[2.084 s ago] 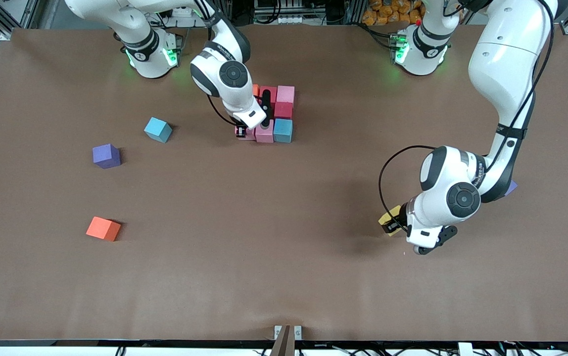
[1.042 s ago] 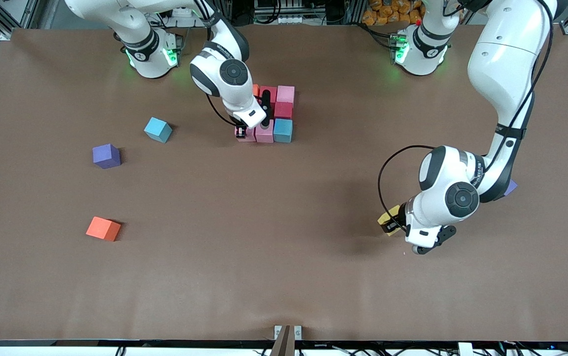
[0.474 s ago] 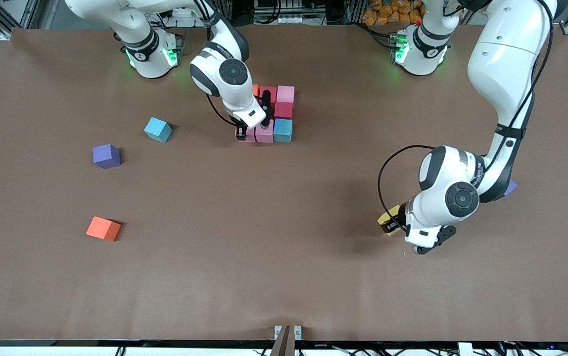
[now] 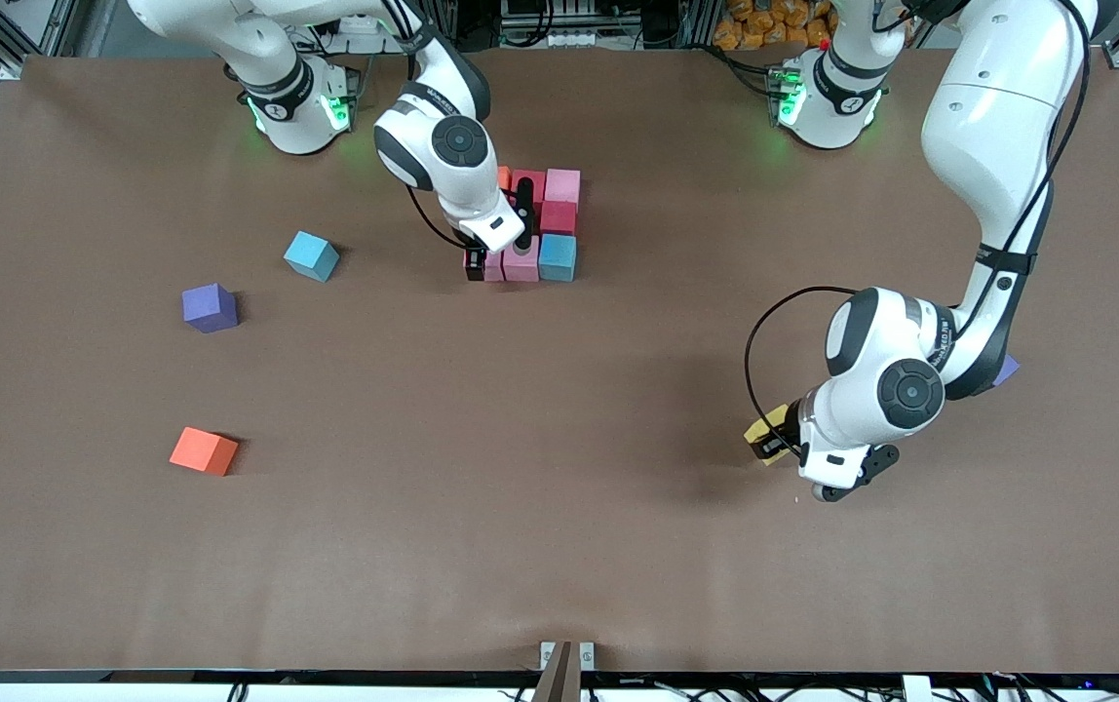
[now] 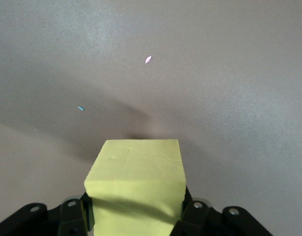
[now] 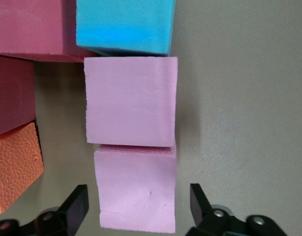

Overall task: Form number 2 with 11 blocks
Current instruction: 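Lower the pink block below the pink column and open the right gripper, then move the right gripper to the lone orange block and grasp it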

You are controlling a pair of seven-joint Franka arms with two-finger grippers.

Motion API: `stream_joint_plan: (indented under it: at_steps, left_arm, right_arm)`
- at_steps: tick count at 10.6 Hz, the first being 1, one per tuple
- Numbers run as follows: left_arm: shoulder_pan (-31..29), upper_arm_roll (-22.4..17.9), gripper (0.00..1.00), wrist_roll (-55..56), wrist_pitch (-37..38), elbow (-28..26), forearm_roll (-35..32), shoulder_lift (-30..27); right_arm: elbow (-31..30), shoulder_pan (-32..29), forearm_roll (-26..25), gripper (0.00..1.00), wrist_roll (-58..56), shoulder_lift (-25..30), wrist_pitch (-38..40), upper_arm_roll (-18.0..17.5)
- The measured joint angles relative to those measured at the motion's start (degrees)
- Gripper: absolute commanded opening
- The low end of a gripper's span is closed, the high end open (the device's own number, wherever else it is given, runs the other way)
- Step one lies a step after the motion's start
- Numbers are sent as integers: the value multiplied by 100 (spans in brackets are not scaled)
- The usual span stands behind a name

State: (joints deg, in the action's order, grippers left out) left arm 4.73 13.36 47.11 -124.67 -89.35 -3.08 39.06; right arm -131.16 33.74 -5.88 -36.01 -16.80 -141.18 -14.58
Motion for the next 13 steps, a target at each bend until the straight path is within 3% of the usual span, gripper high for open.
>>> stream_joint_plan:
  at_steps: [13]
  left_arm:
    - [-15,0,0,0,0,31,0,-6]
  right_arm:
    - [-8,-8,-2,100,67,282,502,4]
